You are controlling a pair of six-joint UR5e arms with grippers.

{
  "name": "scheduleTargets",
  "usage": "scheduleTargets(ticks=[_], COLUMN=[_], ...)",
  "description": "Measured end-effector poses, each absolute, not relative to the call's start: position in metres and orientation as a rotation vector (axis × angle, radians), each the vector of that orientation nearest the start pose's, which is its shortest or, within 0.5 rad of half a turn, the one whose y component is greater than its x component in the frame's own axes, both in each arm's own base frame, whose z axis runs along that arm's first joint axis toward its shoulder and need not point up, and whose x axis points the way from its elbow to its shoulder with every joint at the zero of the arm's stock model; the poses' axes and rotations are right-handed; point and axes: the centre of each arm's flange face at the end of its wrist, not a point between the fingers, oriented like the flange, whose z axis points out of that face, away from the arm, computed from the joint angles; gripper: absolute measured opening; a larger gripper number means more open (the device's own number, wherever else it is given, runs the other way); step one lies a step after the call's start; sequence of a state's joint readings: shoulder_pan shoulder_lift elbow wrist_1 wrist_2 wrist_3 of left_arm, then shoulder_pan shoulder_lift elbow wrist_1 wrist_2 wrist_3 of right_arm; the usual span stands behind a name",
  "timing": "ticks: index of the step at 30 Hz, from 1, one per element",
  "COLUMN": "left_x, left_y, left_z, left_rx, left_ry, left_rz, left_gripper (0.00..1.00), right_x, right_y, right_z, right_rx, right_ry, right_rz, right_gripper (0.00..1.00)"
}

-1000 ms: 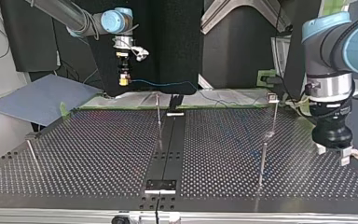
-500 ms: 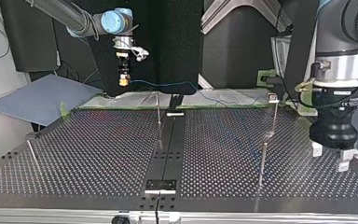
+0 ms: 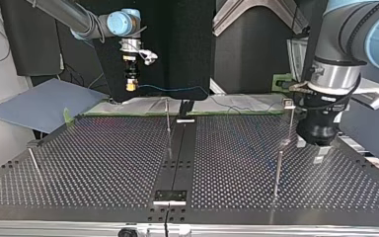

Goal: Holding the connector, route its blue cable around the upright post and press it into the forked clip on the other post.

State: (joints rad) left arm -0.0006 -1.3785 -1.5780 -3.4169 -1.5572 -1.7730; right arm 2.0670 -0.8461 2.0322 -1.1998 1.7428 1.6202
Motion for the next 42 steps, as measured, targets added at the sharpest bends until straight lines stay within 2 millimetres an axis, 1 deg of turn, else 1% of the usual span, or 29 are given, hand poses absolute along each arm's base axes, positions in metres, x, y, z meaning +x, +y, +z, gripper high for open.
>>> scheduleTargets(ticks=[11,23,33,42], left_x=[0.385,0.384,0.385,0.385], left_y=[-0.136,-0.132,-0.125,-0.122], left_z=[0.536,0.535,0.532,0.526], left_rx=[-0.171,-0.218,-0.287,-0.311], left_ry=[1.740,1.740,1.741,1.750], left_rz=[-0.157,-0.136,-0.075,-0.055], left_gripper=[1.00,1.00,1.00,1.00], right_x=[0.354,0.355,0.356,0.356], right_y=[-0.410,-0.410,-0.409,-0.409], right_z=[0.019,0.019,0.020,0.020], right_rx=[1.416,1.419,1.425,1.427], right_ry=[-1.073,-1.073,-1.073,-1.073], right_rz=[1.490,1.490,1.488,1.486], right_gripper=[0.00,0.00,0.00,0.00])
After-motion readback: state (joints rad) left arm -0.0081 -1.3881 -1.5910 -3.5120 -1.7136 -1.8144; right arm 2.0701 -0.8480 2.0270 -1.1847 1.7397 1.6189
